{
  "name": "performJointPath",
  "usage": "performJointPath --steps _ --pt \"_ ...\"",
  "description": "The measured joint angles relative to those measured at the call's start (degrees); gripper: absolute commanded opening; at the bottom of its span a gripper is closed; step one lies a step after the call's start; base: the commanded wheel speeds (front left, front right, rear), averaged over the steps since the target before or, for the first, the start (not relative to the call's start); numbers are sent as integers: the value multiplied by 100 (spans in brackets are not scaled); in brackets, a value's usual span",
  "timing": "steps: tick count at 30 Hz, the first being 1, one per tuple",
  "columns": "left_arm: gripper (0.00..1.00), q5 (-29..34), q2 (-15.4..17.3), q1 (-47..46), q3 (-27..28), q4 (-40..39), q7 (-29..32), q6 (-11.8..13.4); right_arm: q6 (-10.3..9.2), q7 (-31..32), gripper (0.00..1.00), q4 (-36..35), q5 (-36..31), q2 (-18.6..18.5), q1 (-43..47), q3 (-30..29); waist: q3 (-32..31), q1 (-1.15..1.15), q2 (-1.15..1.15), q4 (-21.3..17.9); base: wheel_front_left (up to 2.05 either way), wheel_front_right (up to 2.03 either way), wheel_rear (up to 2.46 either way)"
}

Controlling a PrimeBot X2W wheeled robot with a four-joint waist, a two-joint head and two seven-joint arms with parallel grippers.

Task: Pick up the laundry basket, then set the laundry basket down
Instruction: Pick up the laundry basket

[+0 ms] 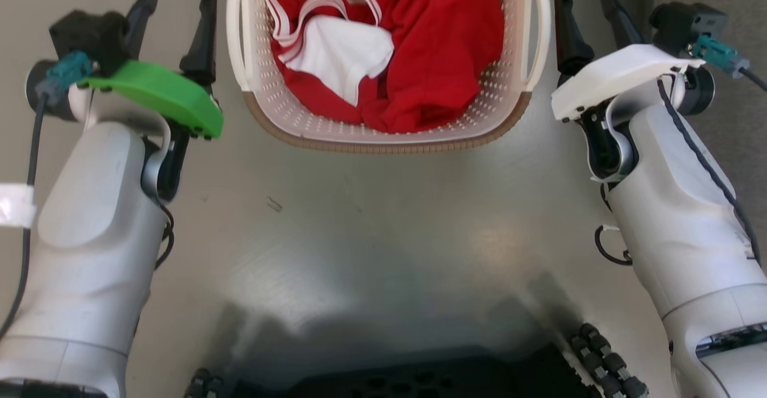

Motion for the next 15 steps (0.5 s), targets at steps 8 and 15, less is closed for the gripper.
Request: performJointPath --steps 8,15 --pt "100 -160 -36 -491 -426 379 54 -18 0 0 100 388 347 -4 -321 278 497 0 0 0 0 0 0" --pt "100 -369 -41 -827 -691 778 260 -18 9 0 100 621 656 -5 -630 571 828 0 0 7 0 0 0"
